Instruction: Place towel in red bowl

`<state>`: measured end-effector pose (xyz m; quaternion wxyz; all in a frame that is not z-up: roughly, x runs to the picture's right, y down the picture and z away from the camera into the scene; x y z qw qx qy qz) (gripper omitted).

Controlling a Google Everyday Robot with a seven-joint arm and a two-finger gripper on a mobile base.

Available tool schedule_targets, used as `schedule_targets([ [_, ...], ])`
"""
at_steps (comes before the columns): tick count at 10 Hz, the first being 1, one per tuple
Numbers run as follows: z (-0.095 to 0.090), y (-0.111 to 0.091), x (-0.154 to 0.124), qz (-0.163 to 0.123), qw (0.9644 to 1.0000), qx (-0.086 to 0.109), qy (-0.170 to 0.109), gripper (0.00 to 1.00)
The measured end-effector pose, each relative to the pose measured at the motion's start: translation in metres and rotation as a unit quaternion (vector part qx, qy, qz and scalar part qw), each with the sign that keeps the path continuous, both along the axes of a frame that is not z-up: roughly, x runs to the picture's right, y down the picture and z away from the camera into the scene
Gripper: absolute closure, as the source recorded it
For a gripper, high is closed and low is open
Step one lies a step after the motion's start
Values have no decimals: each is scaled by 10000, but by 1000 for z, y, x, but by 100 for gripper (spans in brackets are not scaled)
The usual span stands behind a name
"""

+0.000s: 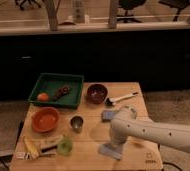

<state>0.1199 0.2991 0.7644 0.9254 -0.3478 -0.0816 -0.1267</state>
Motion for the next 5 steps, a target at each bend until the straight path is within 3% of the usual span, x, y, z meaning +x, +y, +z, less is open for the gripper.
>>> schedule_targets([
  [1,-6,-6,3,-19,10000,-15,36,99],
  [3,-13,-15,1,-35,10000,-32,40,98],
  [5,-10,-11,3,-26,9999,-40,101,80],
])
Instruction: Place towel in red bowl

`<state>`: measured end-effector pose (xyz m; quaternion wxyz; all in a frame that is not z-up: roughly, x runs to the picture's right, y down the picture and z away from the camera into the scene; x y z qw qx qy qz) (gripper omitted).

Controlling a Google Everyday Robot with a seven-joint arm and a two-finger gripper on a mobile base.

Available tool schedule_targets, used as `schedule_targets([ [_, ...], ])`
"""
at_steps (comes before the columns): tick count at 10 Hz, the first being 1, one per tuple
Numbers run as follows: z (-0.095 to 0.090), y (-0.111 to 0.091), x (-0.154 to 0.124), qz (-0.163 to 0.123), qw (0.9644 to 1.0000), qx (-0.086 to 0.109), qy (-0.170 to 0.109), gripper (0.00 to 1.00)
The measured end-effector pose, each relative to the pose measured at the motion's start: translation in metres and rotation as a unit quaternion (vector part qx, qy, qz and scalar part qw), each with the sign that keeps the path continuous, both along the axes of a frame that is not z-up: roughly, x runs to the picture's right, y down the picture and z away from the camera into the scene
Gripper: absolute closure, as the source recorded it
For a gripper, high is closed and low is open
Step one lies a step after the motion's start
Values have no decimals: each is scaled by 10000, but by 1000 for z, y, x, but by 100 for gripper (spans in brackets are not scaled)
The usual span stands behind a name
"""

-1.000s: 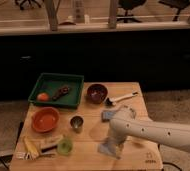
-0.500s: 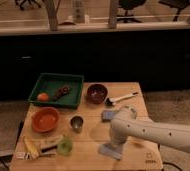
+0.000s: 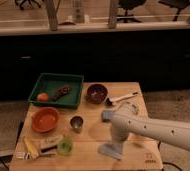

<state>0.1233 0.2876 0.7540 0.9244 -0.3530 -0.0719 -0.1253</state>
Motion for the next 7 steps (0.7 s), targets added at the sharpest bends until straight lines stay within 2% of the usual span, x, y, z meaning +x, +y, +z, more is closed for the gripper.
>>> schedule_targets([
  [1,0,1,-1,1,10000,2,4,77],
  [4,-6,-4,-5,1,10000,-8,-14,80],
  [5,-6,-5,-5,0,10000,-15,-15,76],
  [7,-6,-5,-2,17,10000,-28,-33,59],
])
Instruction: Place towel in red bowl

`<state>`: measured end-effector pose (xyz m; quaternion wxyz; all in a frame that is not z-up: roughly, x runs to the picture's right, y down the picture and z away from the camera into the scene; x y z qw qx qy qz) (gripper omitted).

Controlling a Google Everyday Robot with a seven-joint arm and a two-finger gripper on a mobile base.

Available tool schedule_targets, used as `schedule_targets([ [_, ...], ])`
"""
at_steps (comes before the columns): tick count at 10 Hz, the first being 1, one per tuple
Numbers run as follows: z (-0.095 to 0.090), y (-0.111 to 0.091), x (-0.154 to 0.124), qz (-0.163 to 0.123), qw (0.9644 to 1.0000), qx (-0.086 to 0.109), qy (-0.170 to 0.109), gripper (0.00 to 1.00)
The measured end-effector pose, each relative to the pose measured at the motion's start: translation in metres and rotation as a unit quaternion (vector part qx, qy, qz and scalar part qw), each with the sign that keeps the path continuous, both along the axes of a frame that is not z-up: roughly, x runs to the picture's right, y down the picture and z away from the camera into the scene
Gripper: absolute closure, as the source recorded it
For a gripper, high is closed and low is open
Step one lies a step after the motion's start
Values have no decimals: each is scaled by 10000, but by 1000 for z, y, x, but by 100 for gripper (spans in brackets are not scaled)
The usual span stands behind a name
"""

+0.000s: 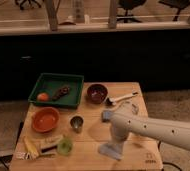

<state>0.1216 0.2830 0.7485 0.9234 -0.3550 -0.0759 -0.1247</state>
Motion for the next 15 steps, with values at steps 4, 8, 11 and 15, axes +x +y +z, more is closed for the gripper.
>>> schedule_targets([
  [4,5,0,-1,-25,10000,-49,-54,22],
  [8,10,1,0,-21,9999,-114,-83,20],
  [11,16,6,-2,-14,9998,-145,-134,20],
  [15,24,15,-5,19,9999,-66,-145,20],
])
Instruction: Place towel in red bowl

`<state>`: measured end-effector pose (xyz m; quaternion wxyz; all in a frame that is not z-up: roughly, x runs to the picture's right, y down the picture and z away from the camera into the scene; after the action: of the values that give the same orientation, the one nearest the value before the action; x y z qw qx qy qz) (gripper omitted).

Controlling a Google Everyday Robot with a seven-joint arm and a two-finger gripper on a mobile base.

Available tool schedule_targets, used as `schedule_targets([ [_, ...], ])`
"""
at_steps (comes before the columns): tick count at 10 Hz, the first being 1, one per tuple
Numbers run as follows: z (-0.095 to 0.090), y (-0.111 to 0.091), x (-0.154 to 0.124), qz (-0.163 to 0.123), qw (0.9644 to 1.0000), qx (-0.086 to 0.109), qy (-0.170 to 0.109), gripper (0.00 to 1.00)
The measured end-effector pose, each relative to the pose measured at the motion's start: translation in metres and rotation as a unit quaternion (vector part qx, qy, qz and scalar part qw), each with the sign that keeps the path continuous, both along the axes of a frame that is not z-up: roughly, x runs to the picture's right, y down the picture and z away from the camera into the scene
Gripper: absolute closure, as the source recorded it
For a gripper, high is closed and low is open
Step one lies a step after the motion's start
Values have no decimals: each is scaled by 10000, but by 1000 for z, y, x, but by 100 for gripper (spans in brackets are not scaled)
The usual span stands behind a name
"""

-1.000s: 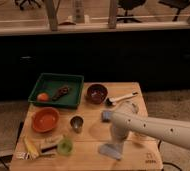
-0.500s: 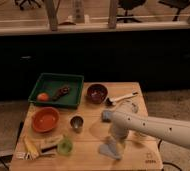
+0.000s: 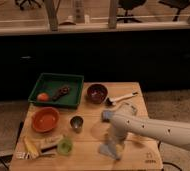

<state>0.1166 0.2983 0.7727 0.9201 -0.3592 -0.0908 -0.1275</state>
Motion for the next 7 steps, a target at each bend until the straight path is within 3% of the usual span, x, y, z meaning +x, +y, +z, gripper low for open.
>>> schedule_targets([
  [5,9,6,0,4,10000,43,24,21],
  [7,12,8,1,17,10000,48,24,41],
])
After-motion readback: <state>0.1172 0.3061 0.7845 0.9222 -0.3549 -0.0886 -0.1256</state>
